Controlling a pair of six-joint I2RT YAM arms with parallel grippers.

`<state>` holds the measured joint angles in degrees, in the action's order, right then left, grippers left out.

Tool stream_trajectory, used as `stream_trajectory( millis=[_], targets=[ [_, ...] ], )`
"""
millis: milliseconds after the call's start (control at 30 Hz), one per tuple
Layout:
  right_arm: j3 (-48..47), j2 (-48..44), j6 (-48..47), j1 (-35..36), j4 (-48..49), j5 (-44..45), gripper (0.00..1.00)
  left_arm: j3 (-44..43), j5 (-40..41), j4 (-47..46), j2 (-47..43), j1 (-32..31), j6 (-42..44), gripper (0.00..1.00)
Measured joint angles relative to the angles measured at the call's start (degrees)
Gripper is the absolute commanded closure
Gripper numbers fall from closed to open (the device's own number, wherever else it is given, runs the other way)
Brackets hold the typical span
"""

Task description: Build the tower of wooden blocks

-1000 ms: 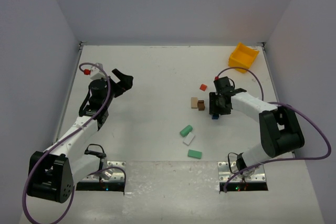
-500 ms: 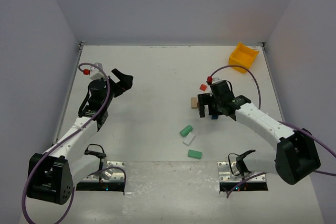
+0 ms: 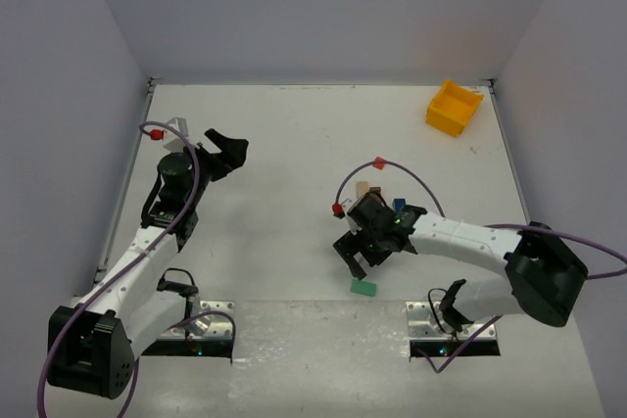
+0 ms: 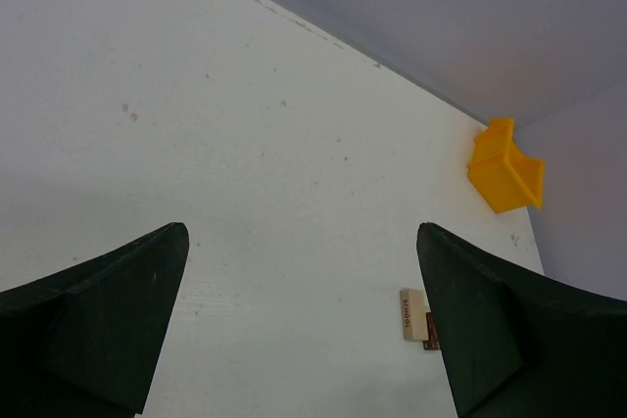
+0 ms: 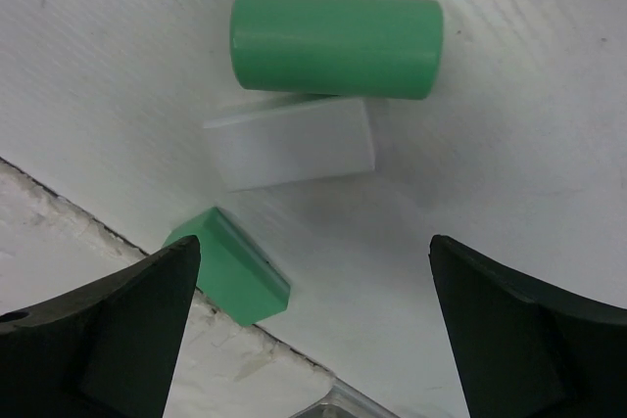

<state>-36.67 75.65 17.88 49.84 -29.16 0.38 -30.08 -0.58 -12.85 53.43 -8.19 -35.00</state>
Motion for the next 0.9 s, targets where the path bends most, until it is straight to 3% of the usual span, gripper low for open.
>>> stream_trajectory(
  millis=[167,567,667,733,800,900],
  targets=[
    [-0.19,5.14,-1.54,4.02,1.06,0.87,0.01,0.32,-0.02,0.11,-1.44,0.0,0.0,0.0],
    [-2.24,11.31,-4.68,4.36,7.11,3.46,0.02,0.43,-0.09,0.25,-1.41,0.0,0.0,0.0],
    [-2.32,11.44,-4.66,4.36,8.01,3.45,0.11,0.43,-0.09,0.25,-1.27,0.0,0.0,0.0],
    [-2.32,11.44,-4.63,4.36,8.36,3.39,0.26,0.43,-0.09,0.25,-1.11,0.0,0.0,0.0],
    [-2.32,11.44,-4.4,4.36,8.65,3.22,0.32,0.43,-0.09,0.25,-0.97,0.0,0.0,0.0],
    [-2.21,11.26,-4.23,4.36,9.03,2.43,0.52,0.43,-0.08,0.25,-0.92,0.0,0.0,0.0]
  ],
)
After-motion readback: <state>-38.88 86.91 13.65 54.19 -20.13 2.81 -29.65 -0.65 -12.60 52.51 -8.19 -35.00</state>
